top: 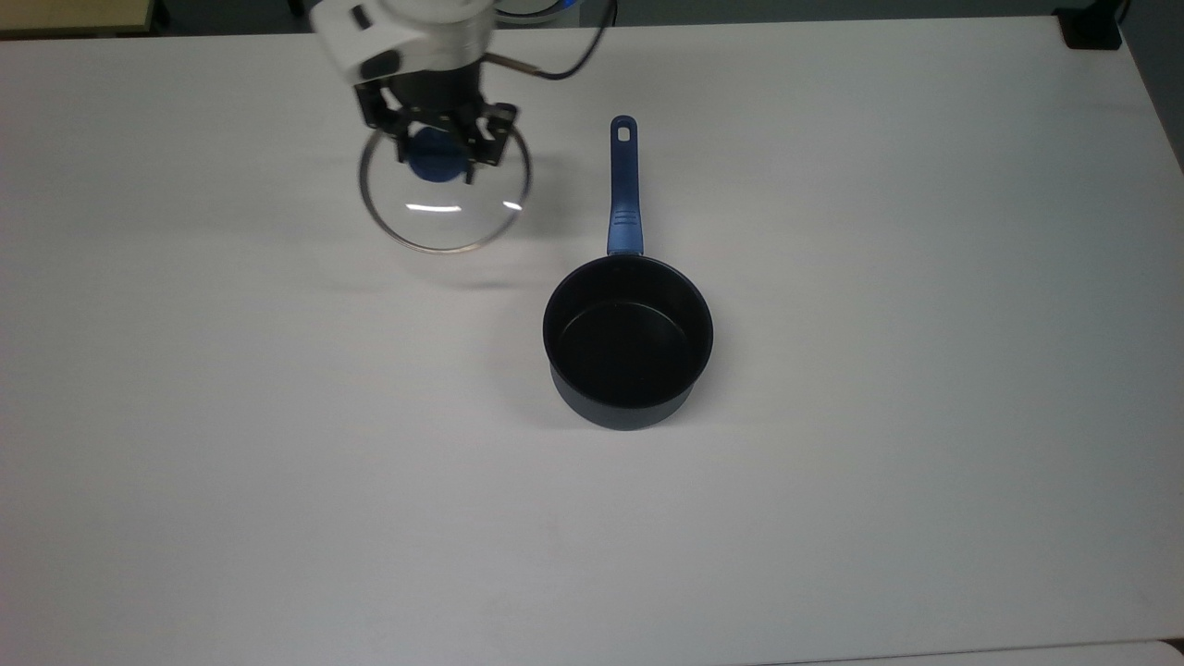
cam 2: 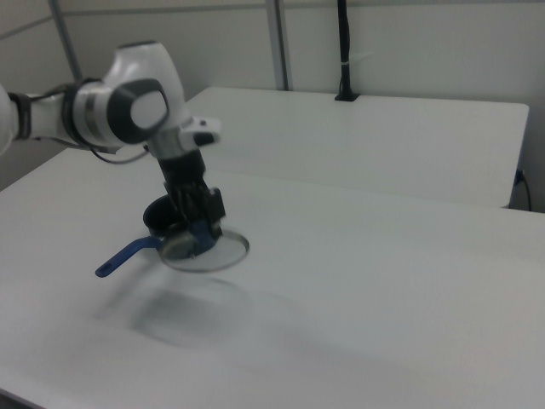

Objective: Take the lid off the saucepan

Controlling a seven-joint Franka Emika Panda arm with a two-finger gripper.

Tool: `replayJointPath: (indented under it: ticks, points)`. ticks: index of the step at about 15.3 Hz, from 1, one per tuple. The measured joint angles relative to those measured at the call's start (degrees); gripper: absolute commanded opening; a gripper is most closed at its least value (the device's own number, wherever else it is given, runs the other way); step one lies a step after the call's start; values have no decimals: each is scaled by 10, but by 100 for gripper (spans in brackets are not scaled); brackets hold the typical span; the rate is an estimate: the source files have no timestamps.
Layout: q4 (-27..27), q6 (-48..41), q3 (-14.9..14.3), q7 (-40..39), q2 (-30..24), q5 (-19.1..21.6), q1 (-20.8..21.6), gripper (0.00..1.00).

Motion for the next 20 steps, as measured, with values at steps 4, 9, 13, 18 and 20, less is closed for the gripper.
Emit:
replayJointPath:
  ticks: [4,9,13,18,20]
  points:
    - [-77,82,-1,-73,6,-3,-76,54]
    - [-140,190,-1,-88,38,-45,-100,91]
    - [-132,193,0,-82,39,-46,-100,100]
    - [15,-9,6,-47,-13,8,-71,100]
    - [87,-107,5,-45,-30,34,-52,100]
